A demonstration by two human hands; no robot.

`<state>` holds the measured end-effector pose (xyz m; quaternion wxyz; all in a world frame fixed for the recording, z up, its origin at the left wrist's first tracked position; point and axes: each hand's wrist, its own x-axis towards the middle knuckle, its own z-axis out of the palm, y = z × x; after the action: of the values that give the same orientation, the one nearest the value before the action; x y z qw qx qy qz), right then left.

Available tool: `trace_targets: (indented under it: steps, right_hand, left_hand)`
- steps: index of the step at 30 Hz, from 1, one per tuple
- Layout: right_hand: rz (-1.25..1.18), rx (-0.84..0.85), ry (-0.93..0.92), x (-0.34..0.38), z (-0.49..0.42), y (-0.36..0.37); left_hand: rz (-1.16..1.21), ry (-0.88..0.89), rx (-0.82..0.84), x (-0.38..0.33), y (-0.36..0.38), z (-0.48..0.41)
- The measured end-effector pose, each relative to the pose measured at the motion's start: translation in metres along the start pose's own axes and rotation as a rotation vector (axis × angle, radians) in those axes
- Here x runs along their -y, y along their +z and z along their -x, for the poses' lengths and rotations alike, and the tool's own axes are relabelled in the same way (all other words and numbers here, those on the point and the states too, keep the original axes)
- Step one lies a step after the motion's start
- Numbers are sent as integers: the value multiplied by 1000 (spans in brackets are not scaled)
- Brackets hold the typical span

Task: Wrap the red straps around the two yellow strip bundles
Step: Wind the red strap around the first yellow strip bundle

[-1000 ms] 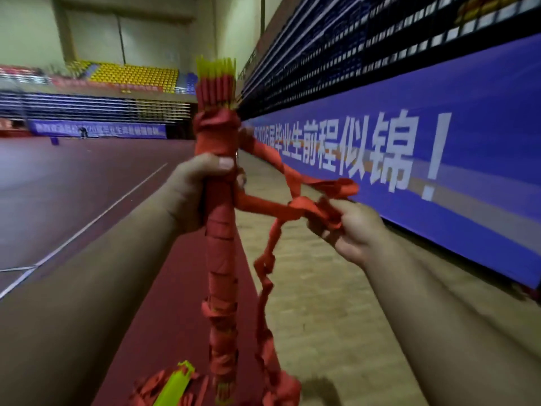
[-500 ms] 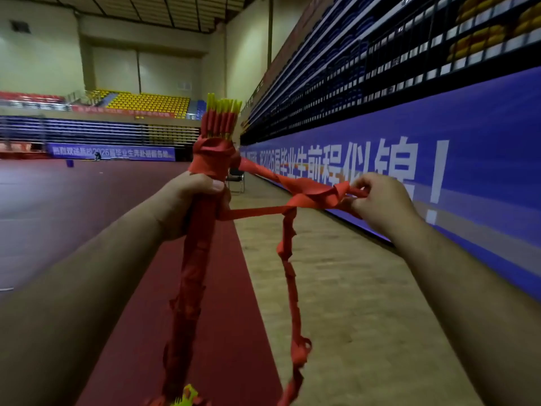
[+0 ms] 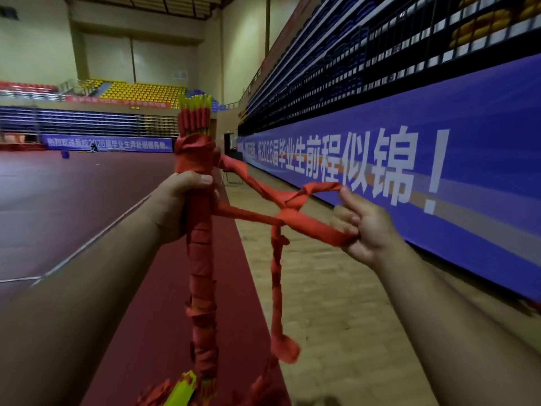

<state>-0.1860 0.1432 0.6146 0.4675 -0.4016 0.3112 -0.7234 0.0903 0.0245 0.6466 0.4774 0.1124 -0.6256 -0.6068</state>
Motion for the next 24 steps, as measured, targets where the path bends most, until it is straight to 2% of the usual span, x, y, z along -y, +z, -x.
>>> trace_targets:
  steps: [3, 4, 5, 6, 8, 10, 11, 13, 14, 16, 20, 24]
  right_hand:
    - [1081, 147, 172, 8, 4, -19]
    - [1355, 119, 197, 12, 2, -23]
    - [1546, 36, 178, 13, -2, -26]
    - [1628, -77, 131, 14, -7, -27]
    - [1536, -205, 44, 3, -14, -32]
    - [1329, -242, -34, -19, -15, -39]
    - [1150, -244, -61, -29, -13, -40]
    - [647, -191, -42, -43, -6, -38]
    - [415, -144, 9, -48, -2, -36]
    - [151, -60, 126, -50, 7, -32]
    - [2, 217, 322, -56, 18, -21]
    - [-263, 588, 260, -63, 12, -18]
  left_hand:
    - [-27, -4, -39, 0, -14, -1]
    - [-64, -15, -24, 1, -16, -1]
    - [-109, -36, -13, 6, -16, 0]
    - [-145, -55, -9, 10, -14, 0]
    - [-168, -84, -18, 22, -9, 0]
    - [-151, -96, -43, 29, -6, 0]
    - [-131, -98, -57, 31, -7, 0]
    - [-58, -98, -71, 34, -10, -1]
    - [-23, -99, -78, 36, -11, -2]
    - [-8, -103, -79, 40, -11, -2]
    - [-70, -124, -83, 48, -10, -4]
    - [-84, -117, -77, 53, -11, -3]
